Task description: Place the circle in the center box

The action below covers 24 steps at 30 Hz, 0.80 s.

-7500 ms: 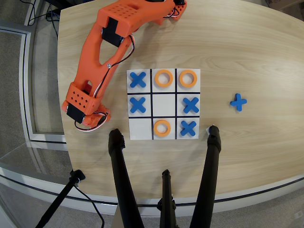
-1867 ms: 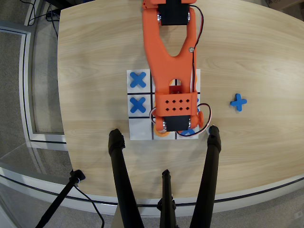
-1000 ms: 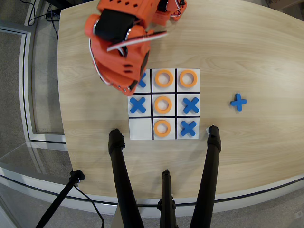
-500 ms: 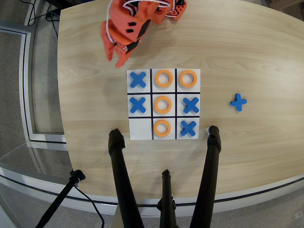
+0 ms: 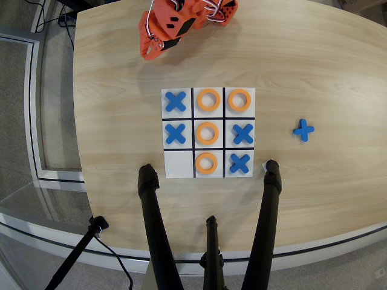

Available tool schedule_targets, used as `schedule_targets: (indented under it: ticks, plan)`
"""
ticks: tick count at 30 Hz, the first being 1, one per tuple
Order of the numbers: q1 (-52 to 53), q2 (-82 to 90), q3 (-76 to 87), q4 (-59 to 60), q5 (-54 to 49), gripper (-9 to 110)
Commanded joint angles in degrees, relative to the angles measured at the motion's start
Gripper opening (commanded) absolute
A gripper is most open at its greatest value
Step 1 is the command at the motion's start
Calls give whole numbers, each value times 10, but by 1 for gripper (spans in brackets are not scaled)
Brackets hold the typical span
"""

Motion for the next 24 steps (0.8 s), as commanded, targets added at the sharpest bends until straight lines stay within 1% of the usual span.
schedule_targets:
  ticks: [1, 3, 11, 18, 24]
  plan:
    - [46, 9, 32, 52, -7, 0]
    - [90, 17, 32, 106, -44, 0]
    - [180, 17, 32, 108, -46, 0]
    - [299, 18, 32, 107, -43, 0]
    - [359, 18, 32, 107, -40, 0]
